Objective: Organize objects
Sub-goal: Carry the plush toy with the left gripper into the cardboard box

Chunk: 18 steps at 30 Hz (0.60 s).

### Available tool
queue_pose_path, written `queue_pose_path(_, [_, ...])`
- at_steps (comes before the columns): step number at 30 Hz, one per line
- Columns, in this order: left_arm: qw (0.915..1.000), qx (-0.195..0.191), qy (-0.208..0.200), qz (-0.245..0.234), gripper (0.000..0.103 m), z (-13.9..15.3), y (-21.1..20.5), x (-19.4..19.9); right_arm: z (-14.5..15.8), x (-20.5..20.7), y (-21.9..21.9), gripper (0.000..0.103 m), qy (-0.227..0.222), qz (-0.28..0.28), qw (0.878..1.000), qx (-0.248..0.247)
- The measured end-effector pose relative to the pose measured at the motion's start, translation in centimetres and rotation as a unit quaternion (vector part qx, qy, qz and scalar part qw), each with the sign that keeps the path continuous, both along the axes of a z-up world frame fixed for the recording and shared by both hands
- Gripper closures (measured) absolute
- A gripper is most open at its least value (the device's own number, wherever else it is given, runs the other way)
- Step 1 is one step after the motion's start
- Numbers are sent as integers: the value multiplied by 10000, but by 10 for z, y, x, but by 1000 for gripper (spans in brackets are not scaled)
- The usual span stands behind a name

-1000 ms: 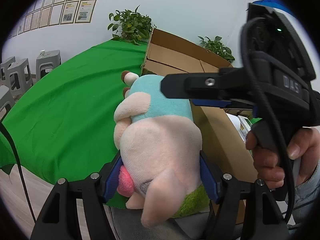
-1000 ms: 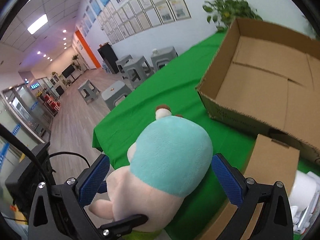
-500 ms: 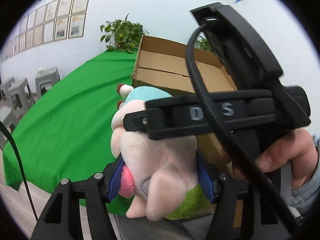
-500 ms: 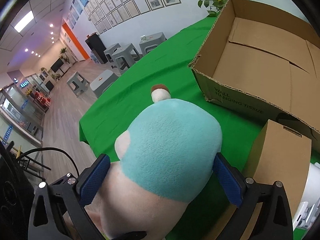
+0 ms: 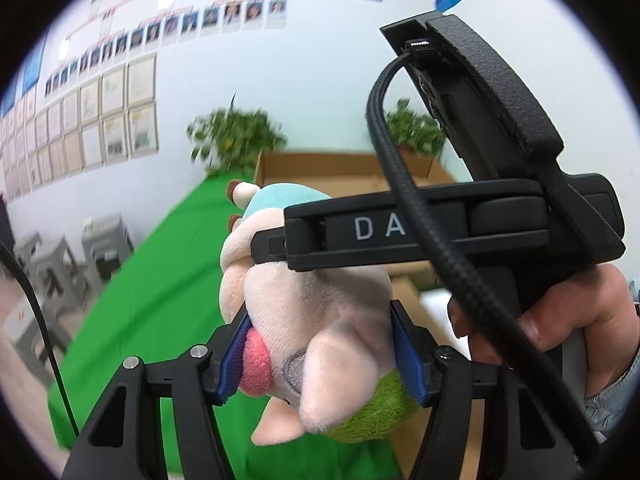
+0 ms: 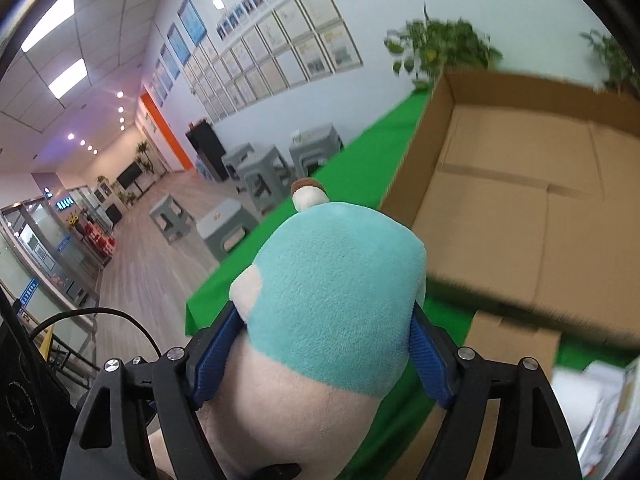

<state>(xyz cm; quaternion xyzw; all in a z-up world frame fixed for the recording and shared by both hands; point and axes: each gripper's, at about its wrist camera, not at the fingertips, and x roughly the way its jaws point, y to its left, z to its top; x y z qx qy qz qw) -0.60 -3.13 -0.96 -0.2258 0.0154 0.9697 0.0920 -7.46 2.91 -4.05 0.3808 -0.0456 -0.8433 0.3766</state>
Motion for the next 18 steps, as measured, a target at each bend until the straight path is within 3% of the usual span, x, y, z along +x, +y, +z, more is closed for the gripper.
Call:
queue_pose_path(5, [9984,-195,479,-233,40,31,13,-36,53,-25,23,26,527,-267,9980,-203])
queue_pose_path(9, [9971,-163,621,-408,40,42,14,-64,81,-55,39,26,732,-492,9958,-231])
queue_pose_path(18, [9974,-48,530,-476,40,35,4,-106,91,-132,51,26,636,-600,9960,-179])
